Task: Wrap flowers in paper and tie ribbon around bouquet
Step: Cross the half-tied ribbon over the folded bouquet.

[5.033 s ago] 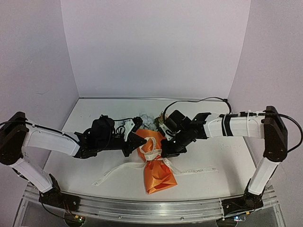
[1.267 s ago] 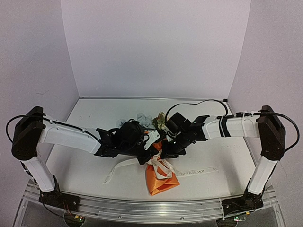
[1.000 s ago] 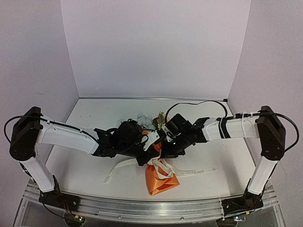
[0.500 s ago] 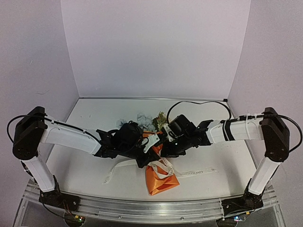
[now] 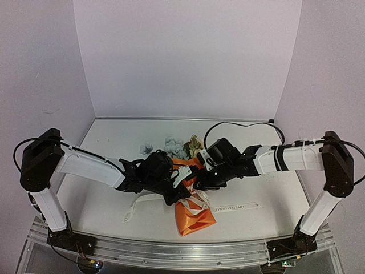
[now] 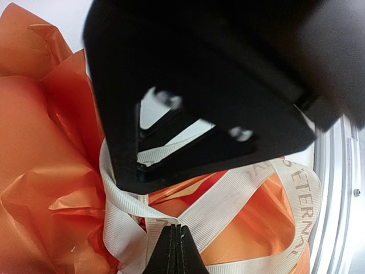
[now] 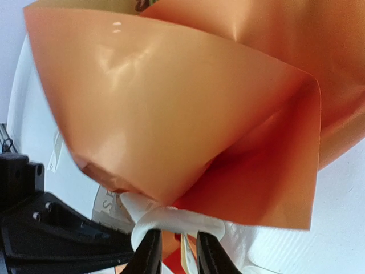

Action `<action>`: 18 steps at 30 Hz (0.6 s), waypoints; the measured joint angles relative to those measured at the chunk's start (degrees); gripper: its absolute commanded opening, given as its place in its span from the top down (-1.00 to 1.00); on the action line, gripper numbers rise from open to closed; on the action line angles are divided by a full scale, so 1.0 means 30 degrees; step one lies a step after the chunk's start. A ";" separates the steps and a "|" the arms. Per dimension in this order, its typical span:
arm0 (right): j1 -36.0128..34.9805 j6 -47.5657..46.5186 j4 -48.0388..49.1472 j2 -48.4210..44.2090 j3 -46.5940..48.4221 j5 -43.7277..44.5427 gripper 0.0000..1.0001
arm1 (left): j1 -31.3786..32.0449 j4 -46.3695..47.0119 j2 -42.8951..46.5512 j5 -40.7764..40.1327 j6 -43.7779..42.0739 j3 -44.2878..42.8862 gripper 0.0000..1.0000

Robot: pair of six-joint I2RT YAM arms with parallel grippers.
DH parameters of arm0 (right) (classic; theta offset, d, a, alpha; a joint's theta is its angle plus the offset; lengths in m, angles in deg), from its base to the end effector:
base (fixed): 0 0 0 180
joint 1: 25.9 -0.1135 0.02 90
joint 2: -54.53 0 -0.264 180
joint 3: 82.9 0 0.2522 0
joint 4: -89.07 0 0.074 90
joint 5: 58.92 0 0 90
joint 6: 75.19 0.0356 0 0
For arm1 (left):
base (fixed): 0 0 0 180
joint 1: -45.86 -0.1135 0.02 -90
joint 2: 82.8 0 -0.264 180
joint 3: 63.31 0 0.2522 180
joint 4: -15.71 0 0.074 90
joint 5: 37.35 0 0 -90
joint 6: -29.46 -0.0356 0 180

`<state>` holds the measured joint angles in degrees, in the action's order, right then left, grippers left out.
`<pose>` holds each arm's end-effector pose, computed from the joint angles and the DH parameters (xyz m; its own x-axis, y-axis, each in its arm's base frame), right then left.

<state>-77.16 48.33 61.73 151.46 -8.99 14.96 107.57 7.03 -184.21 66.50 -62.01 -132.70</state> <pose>0.2132 0.2815 0.1936 -0.8768 -0.2451 -0.4138 -0.4510 0.7177 0.5306 0.1671 -0.3284 0.1678 -0.2848 0.5817 -0.7619 0.9486 0.2855 -0.1366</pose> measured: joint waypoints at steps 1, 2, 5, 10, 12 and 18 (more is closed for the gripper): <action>0.0000 -0.0045 -0.0084 -0.0234 -0.0097 -0.0002 0.41 | 0.0000 0.0000 -0.0019 0.0006 -0.0006 -0.0004 1.00; 0.0000 -0.0089 -0.0190 -0.0475 -0.0180 -0.0006 0.37 | 0.0000 0.0000 -0.0036 0.0010 -0.0010 -0.0004 1.00; 0.0000 -0.0383 -0.0543 -0.1208 -0.0361 0.0001 0.27 | 0.0000 -0.0007 -0.0064 0.0026 -0.0019 -0.0004 0.99; 0.0056 -0.1249 -0.1216 -0.2011 -0.0363 0.0065 0.18 | 0.0000 -0.0007 -0.0078 0.0026 -0.0071 -0.0004 1.00; 0.0180 -0.1426 -0.1496 -0.1996 -0.0305 0.0044 0.17 | 0.0000 -0.0005 -0.0078 0.0028 -0.0106 -0.0004 1.00; 0.0895 -0.0925 -0.1980 -0.0906 0.0844 -0.0347 0.14 | 0.0000 0.0007 -0.0078 0.0026 -0.0518 -0.0004 1.00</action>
<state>-74.48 45.55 55.79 148.74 -6.46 13.92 107.57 7.05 -184.44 66.58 -63.56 -132.71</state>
